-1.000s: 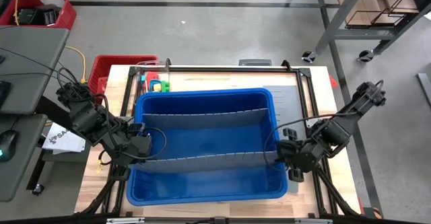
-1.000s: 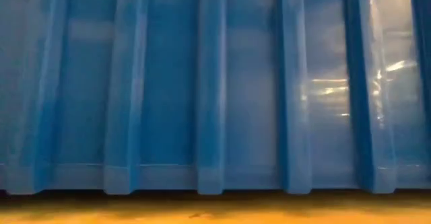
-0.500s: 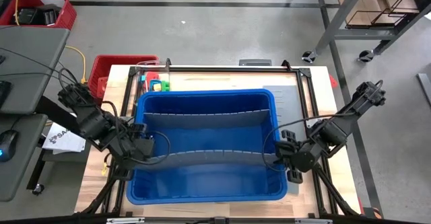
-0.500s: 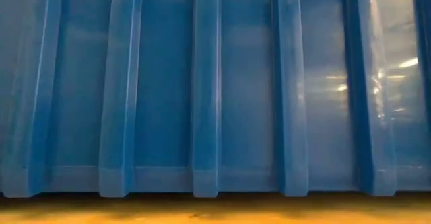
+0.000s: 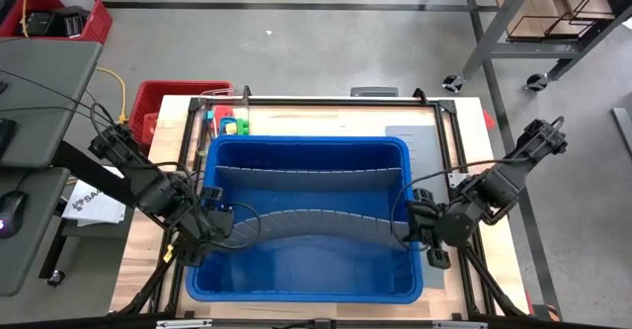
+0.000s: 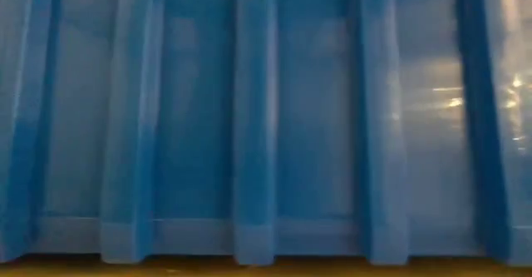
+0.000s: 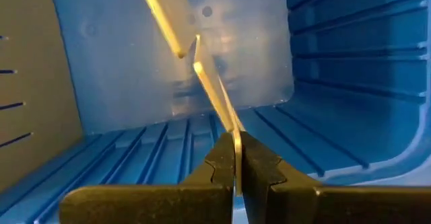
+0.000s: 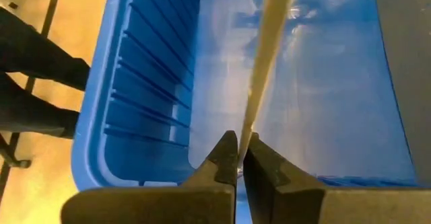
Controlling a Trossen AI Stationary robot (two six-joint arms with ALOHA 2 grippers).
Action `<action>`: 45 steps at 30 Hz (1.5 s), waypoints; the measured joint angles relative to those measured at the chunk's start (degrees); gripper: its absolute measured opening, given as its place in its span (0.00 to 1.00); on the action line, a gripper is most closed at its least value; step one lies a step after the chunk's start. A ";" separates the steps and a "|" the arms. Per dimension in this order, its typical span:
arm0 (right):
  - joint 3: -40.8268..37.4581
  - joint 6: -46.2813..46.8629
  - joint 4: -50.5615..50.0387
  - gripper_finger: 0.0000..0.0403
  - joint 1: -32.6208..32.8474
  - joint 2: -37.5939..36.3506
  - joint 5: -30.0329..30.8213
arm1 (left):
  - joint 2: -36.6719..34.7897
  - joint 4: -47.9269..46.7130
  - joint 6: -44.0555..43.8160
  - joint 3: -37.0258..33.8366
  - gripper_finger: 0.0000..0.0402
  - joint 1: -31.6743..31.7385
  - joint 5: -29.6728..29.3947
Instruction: Sort blocks
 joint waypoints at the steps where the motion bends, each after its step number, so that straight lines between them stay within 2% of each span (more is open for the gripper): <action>1: 0.14 0.57 -0.85 0.00 -0.06 -0.02 -0.36 | 0.02 -0.14 0.08 -0.09 0.00 0.01 -0.15; 10: 0.34 0.04 -3.34 0.00 0.22 3.89 -1.41 | -0.92 0.45 -0.72 -0.10 0.00 0.07 0.00; 13: 0.32 -0.11 -4.75 0.00 0.24 6.07 -3.85 | -1.43 0.58 0.26 1.90 0.00 0.02 0.24; 16: 0.28 0.04 -5.24 0.00 0.31 7.19 -3.86 | -1.80 0.27 0.59 4.01 0.00 0.00 -0.86; 26: 0.91 6.74 -5.61 0.01 0.31 8.18 -4.20 | -2.35 -0.60 2.33 4.47 0.00 -0.07 -1.64; 29: 1.59 7.36 -6.00 0.06 0.29 8.22 -5.63 | -2.32 -0.53 2.38 4.47 0.00 -0.07 -1.81; 34: 1.79 9.36 -5.41 0.25 0.29 8.22 -6.73 | -2.32 -0.56 2.38 4.47 0.00 -0.07 -1.80; 38: 3.77 5.83 -6.12 0.37 -0.28 8.24 -14.04 | -2.32 -0.60 2.38 4.47 0.00 -0.07 -1.81; 42: 8.51 5.90 -12.96 0.40 -0.24 8.24 -16.75 | -2.32 -0.69 2.74 4.47 0.00 -0.07 -1.84; 45: 13.42 6.21 -19.63 0.37 -0.28 8.22 -13.16 | -2.32 -0.71 2.78 4.47 0.00 -0.07 -1.86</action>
